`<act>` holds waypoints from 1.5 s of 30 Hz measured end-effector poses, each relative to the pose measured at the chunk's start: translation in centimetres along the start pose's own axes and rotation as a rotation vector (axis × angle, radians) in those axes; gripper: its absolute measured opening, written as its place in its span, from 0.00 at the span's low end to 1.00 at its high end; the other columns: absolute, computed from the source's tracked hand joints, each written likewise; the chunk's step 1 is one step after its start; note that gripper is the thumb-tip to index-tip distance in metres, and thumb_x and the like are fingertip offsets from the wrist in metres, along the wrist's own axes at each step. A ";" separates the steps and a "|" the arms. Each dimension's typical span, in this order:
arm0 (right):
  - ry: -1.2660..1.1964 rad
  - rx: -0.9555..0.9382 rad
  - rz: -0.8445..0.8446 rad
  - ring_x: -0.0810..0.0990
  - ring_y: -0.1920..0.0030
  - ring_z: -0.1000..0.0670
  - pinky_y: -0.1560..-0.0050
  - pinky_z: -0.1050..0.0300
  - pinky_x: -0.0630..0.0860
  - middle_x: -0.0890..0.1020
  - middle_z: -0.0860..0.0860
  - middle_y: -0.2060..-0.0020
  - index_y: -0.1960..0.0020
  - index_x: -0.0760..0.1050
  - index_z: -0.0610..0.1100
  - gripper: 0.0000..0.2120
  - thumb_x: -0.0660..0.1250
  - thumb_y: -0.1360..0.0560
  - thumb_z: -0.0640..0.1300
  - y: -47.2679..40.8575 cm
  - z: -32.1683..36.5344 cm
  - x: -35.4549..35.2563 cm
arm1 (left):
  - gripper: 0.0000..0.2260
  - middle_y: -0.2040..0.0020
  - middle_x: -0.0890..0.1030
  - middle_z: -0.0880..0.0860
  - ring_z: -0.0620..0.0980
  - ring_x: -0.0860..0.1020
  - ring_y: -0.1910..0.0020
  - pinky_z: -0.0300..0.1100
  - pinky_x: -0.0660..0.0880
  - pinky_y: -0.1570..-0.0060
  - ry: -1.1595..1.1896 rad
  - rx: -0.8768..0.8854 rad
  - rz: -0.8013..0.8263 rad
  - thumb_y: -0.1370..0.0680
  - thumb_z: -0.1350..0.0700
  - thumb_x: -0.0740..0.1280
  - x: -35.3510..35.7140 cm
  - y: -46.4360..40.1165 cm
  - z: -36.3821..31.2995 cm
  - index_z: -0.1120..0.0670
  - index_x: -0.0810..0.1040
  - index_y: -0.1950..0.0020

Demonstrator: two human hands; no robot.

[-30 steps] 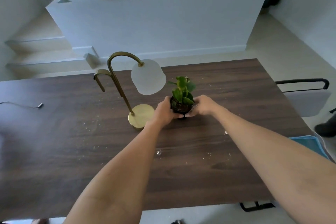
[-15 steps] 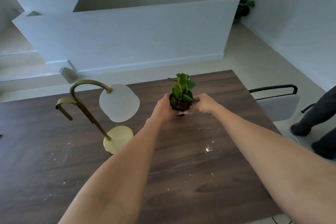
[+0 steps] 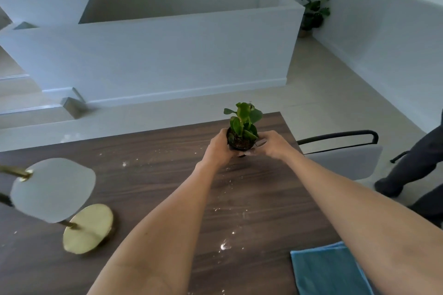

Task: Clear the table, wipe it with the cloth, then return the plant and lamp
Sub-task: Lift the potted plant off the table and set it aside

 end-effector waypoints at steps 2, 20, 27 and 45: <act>-0.039 -0.007 -0.010 0.81 0.48 0.54 0.45 0.53 0.73 0.85 0.57 0.53 0.45 0.85 0.52 0.20 0.83 0.35 0.52 -0.5 -1.2 -1.9 | 0.36 0.34 0.77 0.56 0.55 0.75 0.34 0.43 0.71 0.42 0.012 0.010 0.006 0.30 0.54 0.79 1.6 -1.5 -1.3 0.58 0.66 0.27; -0.134 0.016 -0.078 0.82 0.44 0.46 0.33 0.41 0.74 0.86 0.50 0.47 0.39 0.83 0.48 0.26 0.84 0.35 0.46 -6.0 -8.0 -11.5 | 0.33 0.34 0.77 0.57 0.55 0.75 0.34 0.51 0.73 0.34 0.048 0.007 -0.008 0.29 0.58 0.78 9.2 -11.2 -5.7 0.59 0.67 0.27; -0.126 -0.005 -0.065 0.81 0.42 0.45 0.36 0.39 0.76 0.83 0.56 0.52 0.46 0.83 0.51 0.20 0.83 0.36 0.53 -6.8 -9.6 -10.8 | 0.31 0.34 0.77 0.56 0.55 0.75 0.34 0.47 0.73 0.37 0.047 -0.064 -0.008 0.27 0.56 0.76 10.4 -11.6 -4.7 0.58 0.67 0.28; 0.858 0.123 0.049 0.39 0.18 0.43 0.21 0.41 0.43 0.43 0.47 0.18 0.17 0.39 0.48 0.39 0.51 0.18 0.65 -1.2 -9.4 -8.4 | 0.33 0.19 0.44 0.60 0.61 0.38 0.20 0.57 0.41 0.23 -0.778 -0.046 0.035 0.17 0.38 0.52 7.7 -6.4 -2.8 0.53 0.48 0.18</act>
Point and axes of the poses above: each hand's wrist, its own y-axis away from the middle knuckle, its own x-axis out of the palm, z = x × y, the point moved 8 cm from there along -y, towards the middle knuckle
